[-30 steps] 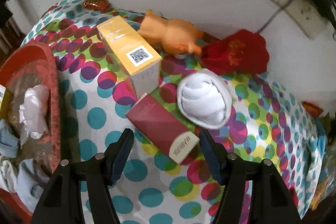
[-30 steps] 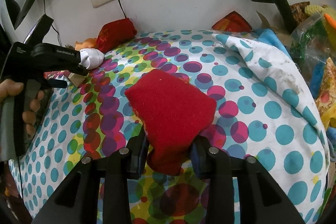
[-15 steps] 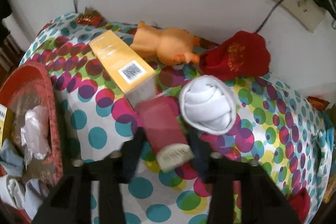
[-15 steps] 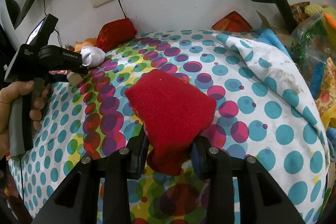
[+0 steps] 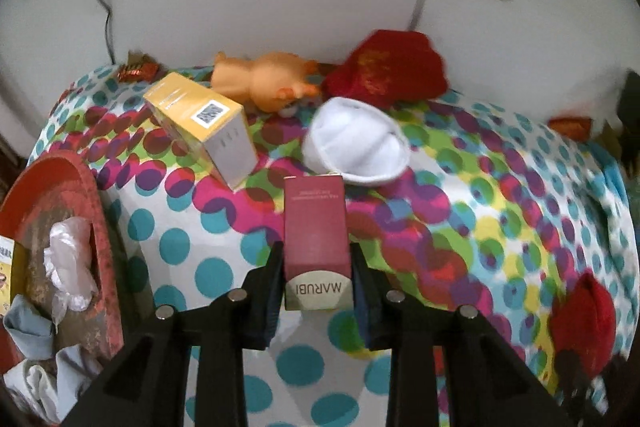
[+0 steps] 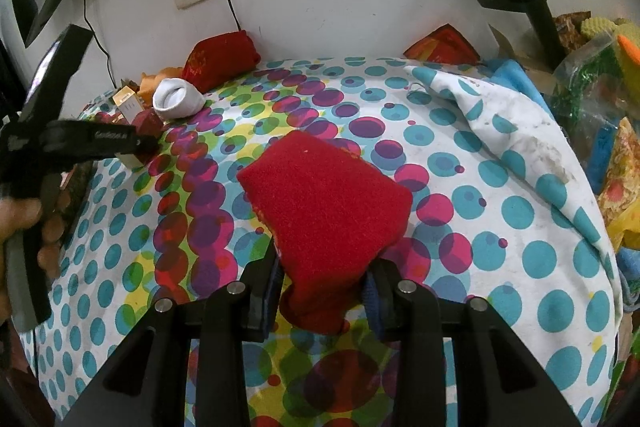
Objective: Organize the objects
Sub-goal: 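Lift the maroon box with the left gripper while the right gripper holds the red bag, then carry the maroon MARUBI box over the red tray with the left gripper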
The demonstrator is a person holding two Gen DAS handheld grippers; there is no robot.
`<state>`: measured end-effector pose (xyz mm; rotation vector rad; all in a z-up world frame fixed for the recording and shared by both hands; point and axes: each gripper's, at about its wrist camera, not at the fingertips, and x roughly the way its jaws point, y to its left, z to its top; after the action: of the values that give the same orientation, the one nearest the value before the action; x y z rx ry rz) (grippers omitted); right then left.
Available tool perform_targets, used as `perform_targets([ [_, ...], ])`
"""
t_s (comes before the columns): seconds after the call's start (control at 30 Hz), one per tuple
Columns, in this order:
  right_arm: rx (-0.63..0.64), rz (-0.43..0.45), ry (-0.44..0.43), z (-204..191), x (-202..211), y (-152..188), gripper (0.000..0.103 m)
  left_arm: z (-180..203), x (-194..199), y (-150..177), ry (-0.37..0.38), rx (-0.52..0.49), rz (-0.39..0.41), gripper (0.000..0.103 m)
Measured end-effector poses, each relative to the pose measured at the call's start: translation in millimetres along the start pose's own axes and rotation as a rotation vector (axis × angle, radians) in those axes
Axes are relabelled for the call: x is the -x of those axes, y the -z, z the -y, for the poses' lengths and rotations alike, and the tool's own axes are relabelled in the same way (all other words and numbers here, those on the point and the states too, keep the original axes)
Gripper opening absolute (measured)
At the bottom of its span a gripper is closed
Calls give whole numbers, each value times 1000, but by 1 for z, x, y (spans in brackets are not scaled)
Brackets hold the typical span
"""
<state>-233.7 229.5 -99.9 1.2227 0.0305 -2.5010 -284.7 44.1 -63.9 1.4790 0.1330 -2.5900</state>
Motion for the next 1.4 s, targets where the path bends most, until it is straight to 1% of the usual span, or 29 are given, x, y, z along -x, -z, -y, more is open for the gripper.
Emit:
perform_targets([
  [0.1,4,-1,7,-2,0,0,34,10,9,11,7,-61,25,30],
  [0.13,5,-1,9,-2,0,0,34,8,9,14,5,-76,32,30],
  [0.33,21,-3,31,-6,-1,0,33,16,23,34,37,-133,50,30],
  [0.47,37,-7,52,-9,-2,0,33,19,34,46,42,-185,71,30],
  [0.7,53,-10,73,-13,-3,0,34,19,53,78,66,-272,95,30],
  [0.93,63,-13,87,-15,-4,0,34,9,72,106,94,-329,107,30],
  [1.1,71,-15,97,-17,-5,-1,34,6,86,129,74,-407,132,30],
  [1.2,72,-15,102,-17,-6,-1,34,1,93,141,84,-415,127,30],
  [1.3,73,-15,104,-18,-6,-2,34,-7,101,148,94,-401,115,30],
  [1.4,76,-16,107,-18,-7,-2,34,-13,112,155,95,-407,126,30],
])
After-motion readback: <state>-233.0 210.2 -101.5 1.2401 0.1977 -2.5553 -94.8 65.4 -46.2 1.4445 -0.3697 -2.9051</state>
